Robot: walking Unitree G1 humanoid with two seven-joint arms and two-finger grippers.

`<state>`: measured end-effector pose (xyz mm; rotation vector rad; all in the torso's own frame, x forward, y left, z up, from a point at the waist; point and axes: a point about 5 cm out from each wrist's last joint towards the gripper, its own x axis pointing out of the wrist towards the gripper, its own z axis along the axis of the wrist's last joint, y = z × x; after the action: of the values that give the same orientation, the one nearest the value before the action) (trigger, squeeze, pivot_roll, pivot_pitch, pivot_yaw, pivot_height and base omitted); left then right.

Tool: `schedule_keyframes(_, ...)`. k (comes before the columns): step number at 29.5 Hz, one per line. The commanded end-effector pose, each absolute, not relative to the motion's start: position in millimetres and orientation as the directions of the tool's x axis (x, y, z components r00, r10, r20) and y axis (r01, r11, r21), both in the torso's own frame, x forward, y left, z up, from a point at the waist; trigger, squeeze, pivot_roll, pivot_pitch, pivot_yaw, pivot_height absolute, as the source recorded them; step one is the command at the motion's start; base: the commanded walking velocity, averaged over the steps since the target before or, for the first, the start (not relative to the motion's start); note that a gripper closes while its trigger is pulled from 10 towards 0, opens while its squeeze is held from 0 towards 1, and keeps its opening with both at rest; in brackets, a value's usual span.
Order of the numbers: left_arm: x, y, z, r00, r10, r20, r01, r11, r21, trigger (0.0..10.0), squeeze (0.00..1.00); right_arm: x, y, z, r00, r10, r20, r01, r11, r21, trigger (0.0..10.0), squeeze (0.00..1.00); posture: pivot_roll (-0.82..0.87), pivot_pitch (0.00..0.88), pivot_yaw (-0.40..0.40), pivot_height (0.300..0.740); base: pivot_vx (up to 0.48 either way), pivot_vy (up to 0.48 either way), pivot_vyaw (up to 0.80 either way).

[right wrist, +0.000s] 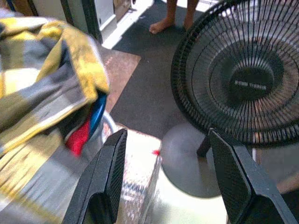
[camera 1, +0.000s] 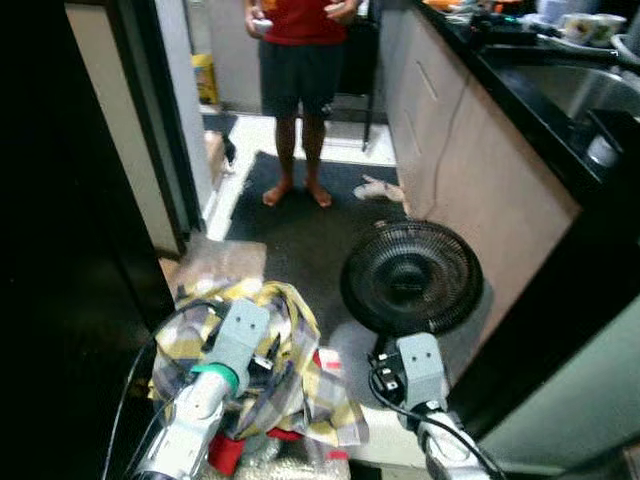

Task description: Clothes washing

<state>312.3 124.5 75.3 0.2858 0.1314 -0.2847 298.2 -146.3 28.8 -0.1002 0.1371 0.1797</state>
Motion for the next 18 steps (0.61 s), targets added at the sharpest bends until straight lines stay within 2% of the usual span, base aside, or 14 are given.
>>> schedule_keyframes(1,309.9,125.0,69.0,0.95,-0.245,-0.192,0.289,0.924,0.25,10.0,0.0,293.9,-147.2,23.0,0.972,0.166,-0.169,-0.182,0.98,-0.084,10.0,0.0,0.01,0.001,0.014,0.74,0.0,0.0,0.0)
schedule_keyframes(18,310.6,123.5,66.7,0.945,-0.253,-0.206,0.302,0.918,0.257,10.0,0.0,294.4,-147.9,23.3,0.972,0.165,-0.169,-0.182,0.98,-0.086,10.0,0.0,0.0,0.0,0.015,0.74,0.0,0.0,0.0)
